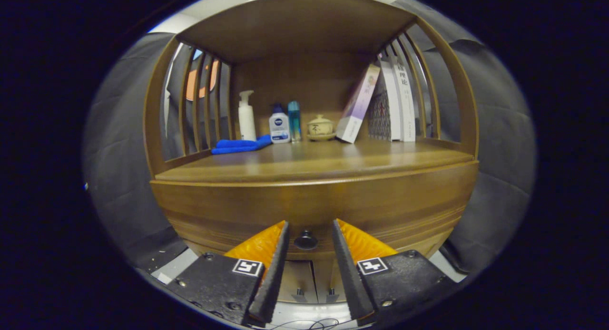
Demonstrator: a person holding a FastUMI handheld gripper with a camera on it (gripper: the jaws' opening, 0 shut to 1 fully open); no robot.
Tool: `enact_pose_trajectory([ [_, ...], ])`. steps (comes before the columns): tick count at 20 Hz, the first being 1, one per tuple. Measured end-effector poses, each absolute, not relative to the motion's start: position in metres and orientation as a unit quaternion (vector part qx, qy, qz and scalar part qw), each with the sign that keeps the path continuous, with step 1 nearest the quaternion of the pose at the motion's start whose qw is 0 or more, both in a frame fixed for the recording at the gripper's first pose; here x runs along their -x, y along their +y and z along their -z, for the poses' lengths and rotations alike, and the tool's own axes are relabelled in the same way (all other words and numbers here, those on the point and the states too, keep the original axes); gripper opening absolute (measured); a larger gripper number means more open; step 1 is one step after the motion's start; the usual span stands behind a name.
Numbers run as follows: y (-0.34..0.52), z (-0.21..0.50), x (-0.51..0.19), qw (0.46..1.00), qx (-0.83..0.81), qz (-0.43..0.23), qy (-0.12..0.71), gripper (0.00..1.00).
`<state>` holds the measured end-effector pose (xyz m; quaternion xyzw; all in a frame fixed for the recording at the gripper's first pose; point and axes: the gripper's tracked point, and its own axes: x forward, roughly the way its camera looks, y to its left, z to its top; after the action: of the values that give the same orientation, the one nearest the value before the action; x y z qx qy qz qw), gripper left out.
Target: Pull open the drawer, take out the items inside it, and place them on the countertop above the cabinet.
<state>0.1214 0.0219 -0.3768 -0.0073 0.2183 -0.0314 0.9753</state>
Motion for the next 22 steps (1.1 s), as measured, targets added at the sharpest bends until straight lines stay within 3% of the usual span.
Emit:
enact_pose_trajectory([
  [5,0.025,0.393,-0.127,0.972,0.016,0.04,0.232,0.41],
  [13,0.027,0.397,-0.126,0.969,0.003,0.043,0.242,0.23],
  [22,0.028,0.388,-0.071,0.969,0.01,0.031,0.246,0.21],
])
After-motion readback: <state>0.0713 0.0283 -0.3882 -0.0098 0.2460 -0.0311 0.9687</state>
